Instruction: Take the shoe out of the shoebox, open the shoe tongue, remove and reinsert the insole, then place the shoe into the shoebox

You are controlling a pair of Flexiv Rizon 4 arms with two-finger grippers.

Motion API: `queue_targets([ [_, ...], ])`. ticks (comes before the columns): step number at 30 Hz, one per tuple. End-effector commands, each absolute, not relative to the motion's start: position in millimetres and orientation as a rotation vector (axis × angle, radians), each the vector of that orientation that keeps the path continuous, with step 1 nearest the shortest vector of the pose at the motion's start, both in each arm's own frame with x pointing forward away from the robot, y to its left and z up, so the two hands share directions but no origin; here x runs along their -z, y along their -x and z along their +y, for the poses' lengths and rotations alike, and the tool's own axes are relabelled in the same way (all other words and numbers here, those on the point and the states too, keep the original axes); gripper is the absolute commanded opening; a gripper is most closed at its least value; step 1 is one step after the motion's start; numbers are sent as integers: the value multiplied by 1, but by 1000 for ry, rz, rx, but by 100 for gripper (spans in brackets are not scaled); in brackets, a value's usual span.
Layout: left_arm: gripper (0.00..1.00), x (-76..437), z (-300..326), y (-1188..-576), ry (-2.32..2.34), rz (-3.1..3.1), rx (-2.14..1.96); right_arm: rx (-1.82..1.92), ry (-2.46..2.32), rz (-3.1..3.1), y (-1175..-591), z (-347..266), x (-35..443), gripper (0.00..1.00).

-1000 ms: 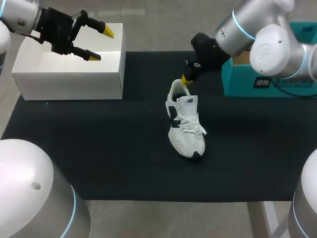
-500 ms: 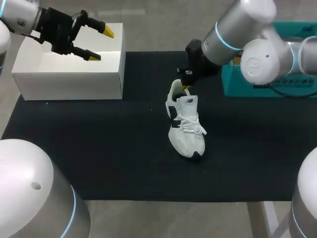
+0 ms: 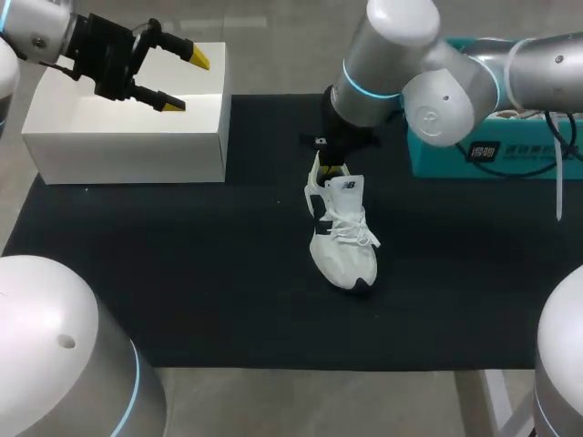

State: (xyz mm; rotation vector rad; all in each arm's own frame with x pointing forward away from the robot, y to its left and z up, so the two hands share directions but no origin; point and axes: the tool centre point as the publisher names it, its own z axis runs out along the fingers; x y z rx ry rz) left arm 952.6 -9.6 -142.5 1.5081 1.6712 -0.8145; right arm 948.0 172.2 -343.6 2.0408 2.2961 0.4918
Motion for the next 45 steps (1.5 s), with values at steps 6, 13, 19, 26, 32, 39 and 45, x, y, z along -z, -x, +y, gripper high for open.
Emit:
queue_targets([
  [6, 100, 142, -10, -954, -1512, 1673, 814, -408, -2065, 2272, -959, 163, 370, 0],
  [13, 100, 142, -10, -954, -1512, 1673, 814, -374, -2100, 2282, -969, 158, 396, 0],
  [19, 100, 142, -10, -954, -1512, 1673, 814, -324, -2124, 2314, -968, 158, 411, 0],
  [26, 100, 142, -10, -954, -1512, 1673, 814, -252, -2081, 2312, -959, 160, 382, 0],
  [32, 100, 142, -10, -954, -1512, 1673, 814, -195, -2057, 2330, -963, 158, 388, 0],
  [39, 100, 142, -10, -954, -1512, 1673, 814, -158, -2093, 2367, -962, 163, 411, 0],
  [45, 100, 142, -10, -954, -1512, 1673, 814, -107, -2104, 2409, -954, 169, 407, 0],
])
